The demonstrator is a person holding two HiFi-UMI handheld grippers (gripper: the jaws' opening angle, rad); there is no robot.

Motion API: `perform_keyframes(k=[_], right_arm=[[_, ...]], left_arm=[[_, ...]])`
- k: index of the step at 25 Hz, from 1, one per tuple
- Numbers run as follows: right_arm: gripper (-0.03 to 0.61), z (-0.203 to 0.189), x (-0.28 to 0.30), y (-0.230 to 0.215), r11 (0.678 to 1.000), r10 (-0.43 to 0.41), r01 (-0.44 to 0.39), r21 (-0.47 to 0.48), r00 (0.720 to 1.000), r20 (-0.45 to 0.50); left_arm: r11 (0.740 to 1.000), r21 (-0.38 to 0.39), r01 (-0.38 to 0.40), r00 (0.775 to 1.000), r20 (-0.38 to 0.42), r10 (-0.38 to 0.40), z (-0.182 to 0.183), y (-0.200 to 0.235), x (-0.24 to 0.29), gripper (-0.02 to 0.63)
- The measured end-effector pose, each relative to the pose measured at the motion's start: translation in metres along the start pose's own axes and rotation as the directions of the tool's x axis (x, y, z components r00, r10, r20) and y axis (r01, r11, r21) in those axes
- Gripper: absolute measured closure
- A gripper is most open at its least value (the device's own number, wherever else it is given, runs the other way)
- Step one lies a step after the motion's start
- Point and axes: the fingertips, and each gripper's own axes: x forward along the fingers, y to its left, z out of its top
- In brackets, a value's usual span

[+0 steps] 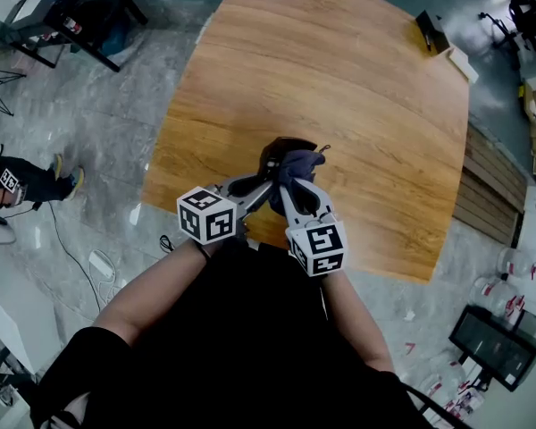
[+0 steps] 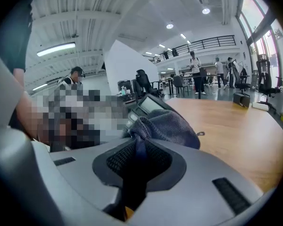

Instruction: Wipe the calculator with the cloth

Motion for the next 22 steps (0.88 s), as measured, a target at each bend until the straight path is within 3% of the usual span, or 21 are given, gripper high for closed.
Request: perform_keyframes(k=[5, 10, 22], right_arm=[[0.522, -0.029, 0.000, -0.019, 0.996, -0.062, 0.065, 0.054, 0.996, -0.065], [0.522, -0.021, -0.002, -0.024, 0.996, -0.078, 0.081, 0.047, 0.995, -0.060], [0.522, 0.011, -0.002, 0.033, 0.997, 0.065, -0.065, -0.031, 0.998, 0.025]], left_arm=[[1.000, 0.030, 0.003, 1.000, 0.031, -0.004, 0.021, -0.001, -0.001, 0.543], [1.000, 0.024, 0.006, 0.998, 0.056, -0.007, 0.031, -0.005, -0.001, 0.543], [1.000, -0.029, 0.004, 0.996, 0.084, -0.001, 0.034, -0.003, -0.002, 0.543]])
